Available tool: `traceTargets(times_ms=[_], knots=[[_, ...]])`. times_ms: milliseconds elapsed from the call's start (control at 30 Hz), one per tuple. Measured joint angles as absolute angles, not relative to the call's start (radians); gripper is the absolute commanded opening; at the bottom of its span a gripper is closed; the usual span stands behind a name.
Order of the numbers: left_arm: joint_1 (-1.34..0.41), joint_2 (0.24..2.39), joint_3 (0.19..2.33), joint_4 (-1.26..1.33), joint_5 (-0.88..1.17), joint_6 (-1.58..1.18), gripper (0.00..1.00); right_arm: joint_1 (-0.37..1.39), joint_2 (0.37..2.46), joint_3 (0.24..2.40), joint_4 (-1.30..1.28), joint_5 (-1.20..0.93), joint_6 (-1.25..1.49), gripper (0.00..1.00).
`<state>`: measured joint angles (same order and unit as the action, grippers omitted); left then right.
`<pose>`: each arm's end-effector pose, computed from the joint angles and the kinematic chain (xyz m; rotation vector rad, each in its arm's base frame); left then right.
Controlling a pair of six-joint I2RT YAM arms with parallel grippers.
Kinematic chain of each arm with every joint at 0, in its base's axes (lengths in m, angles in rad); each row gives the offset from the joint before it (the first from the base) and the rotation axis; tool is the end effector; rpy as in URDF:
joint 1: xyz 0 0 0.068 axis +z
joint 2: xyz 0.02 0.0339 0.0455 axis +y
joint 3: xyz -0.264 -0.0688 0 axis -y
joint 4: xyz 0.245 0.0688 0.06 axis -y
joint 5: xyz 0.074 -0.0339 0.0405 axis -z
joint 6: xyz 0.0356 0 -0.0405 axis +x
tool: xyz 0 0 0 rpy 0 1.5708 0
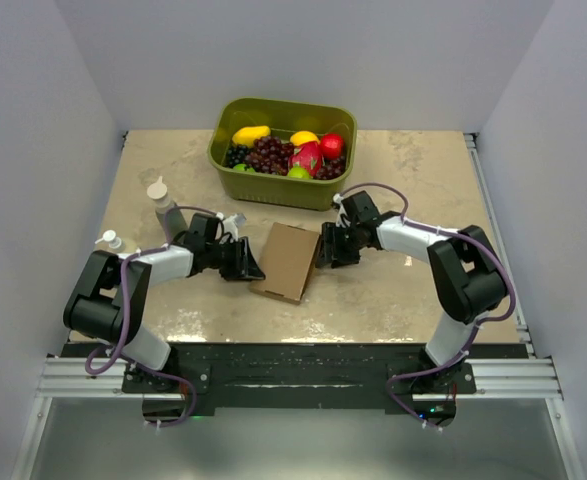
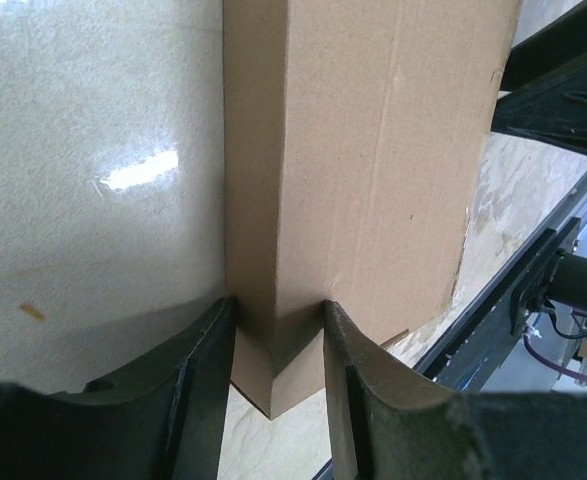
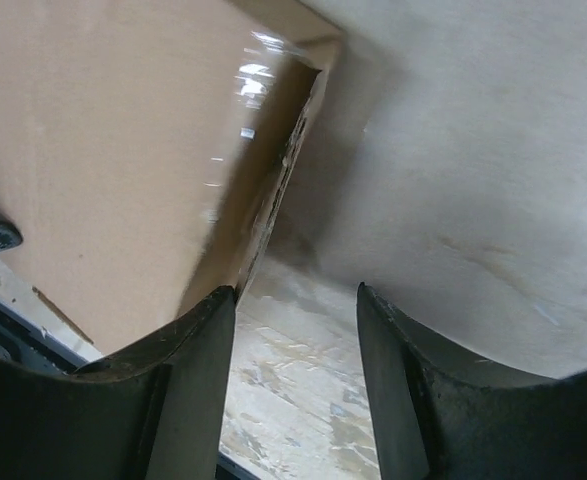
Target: Unpack the express box
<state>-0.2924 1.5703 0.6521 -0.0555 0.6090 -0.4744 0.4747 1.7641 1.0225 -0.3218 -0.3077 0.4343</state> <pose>0.2568 -0.0986 0.1339 0.0142 2.6273 -1.0632 0.3013 0.1670 0.1570 -0.1653 2.7336 0.6927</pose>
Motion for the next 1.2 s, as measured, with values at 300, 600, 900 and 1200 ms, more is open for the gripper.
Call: traceTargets(times_ms=[300, 600, 900, 1200], knots=[[-0.29, 1.567, 0.625, -0.007, 0.637, -0.483, 0.11, 0.427, 1.767, 1.0, -0.316, -0.341, 0.475, 0.48], [-0.288, 1.546, 0.595, 0.03, 0.643, -0.488, 0.07, 0.44, 1.764, 0.998, -0.312, -0.323, 0.459, 0.47], [-0.282, 1.542, 0.588, 0.037, 0.654, -0.496, 0.05, 0.511, 1.763, 1.02, -0.31, -0.199, 0.394, 0.52], [-0.277, 1.531, 0.584, 0.033, 0.664, -0.461, 0.03, 0.439, 1.8, 1.038, -0.232, -0.286, 0.305, 0.41]])
